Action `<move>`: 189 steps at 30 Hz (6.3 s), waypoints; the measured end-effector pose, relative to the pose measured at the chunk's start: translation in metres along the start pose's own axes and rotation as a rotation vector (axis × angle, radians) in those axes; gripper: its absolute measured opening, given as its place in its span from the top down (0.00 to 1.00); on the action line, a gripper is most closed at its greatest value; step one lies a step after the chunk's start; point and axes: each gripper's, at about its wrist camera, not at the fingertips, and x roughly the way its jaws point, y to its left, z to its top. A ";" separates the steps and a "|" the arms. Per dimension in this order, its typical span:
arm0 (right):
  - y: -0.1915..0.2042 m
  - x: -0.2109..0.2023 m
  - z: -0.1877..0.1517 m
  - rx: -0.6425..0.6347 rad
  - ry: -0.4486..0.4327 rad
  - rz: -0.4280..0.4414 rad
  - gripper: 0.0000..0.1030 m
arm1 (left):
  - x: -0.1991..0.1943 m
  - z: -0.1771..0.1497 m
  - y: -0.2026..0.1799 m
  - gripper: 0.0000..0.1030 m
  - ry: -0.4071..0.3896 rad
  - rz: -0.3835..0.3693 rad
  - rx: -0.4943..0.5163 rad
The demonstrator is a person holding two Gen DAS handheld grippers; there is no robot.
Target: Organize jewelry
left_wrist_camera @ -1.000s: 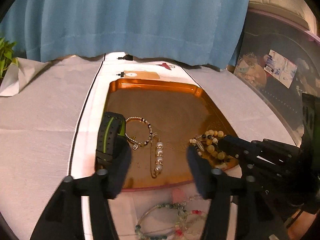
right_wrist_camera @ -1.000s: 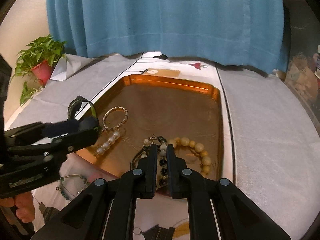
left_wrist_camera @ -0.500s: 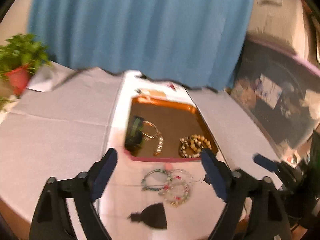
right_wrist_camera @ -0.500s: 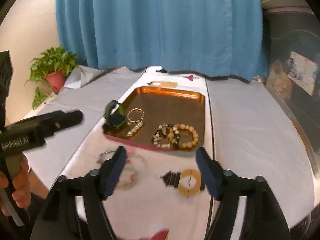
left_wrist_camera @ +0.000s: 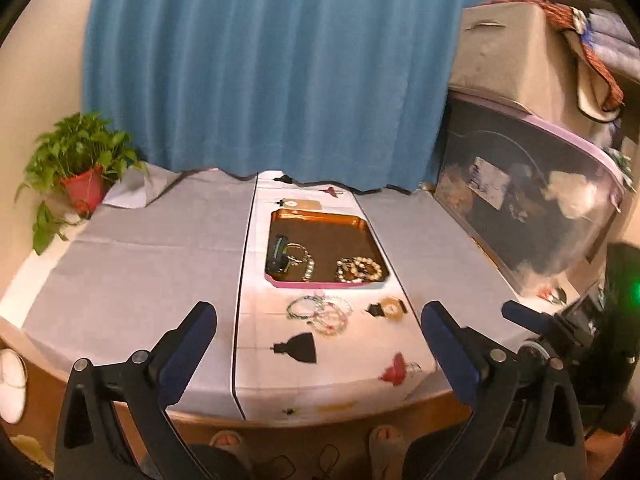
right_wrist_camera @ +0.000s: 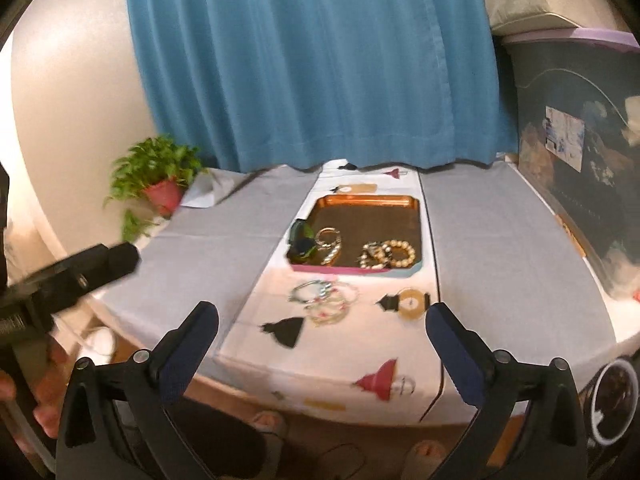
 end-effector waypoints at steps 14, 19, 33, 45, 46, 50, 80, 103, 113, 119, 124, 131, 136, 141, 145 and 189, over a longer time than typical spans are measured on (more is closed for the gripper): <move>0.045 -0.121 0.000 -0.022 -0.079 -0.127 0.00 | -0.103 -0.004 -0.064 0.00 -0.069 0.097 0.091; 0.049 -0.135 0.000 -0.022 -0.111 -0.127 0.00 | -0.110 -0.004 -0.066 0.00 -0.070 0.101 0.087; 0.048 -0.118 0.006 -0.061 -0.204 -0.234 0.00 | -0.074 0.001 -0.066 0.00 -0.073 0.108 0.105; 0.014 -0.057 0.024 -0.063 -0.076 -0.156 0.00 | -0.015 0.015 -0.068 0.00 -0.020 0.073 0.127; 0.013 -0.053 0.024 -0.067 -0.077 -0.144 0.00 | -0.012 0.015 -0.067 0.00 -0.021 0.076 0.122; 0.007 -0.033 0.024 -0.053 -0.068 -0.127 0.00 | 0.005 0.013 -0.062 0.00 -0.011 0.094 0.116; -0.082 0.233 -0.009 -0.039 0.042 0.126 0.23 | 0.256 -0.052 0.078 0.39 0.168 -0.016 -0.048; -0.046 0.275 -0.030 -0.267 0.191 -0.015 0.92 | 0.289 -0.062 0.070 0.96 0.268 -0.009 0.065; -0.056 0.218 -0.023 -0.174 0.092 -0.006 0.92 | 0.250 -0.071 0.083 0.96 0.245 0.003 0.020; -0.071 0.214 -0.051 -0.164 0.178 -0.042 0.92 | 0.246 -0.090 0.082 0.91 0.291 0.062 0.104; -0.080 0.220 -0.057 -0.166 0.201 -0.061 0.92 | 0.245 -0.095 0.083 0.82 0.264 0.079 0.165; -0.074 0.223 -0.061 -0.220 0.184 -0.100 0.90 | 0.256 -0.086 0.091 0.77 0.246 0.113 0.092; -0.073 0.226 -0.058 -0.191 0.173 -0.116 0.92 | 0.257 -0.087 0.071 0.99 0.248 0.111 0.132; -0.086 0.220 -0.057 -0.059 0.160 -0.073 0.92 | 0.250 -0.090 0.068 0.99 0.264 0.050 0.075; -0.093 0.211 -0.050 -0.001 0.147 -0.023 0.92 | 0.245 -0.084 0.069 0.99 0.258 0.013 0.019; -0.098 0.197 -0.045 -0.096 0.134 -0.019 0.93 | 0.227 -0.071 0.054 0.99 0.214 0.003 0.062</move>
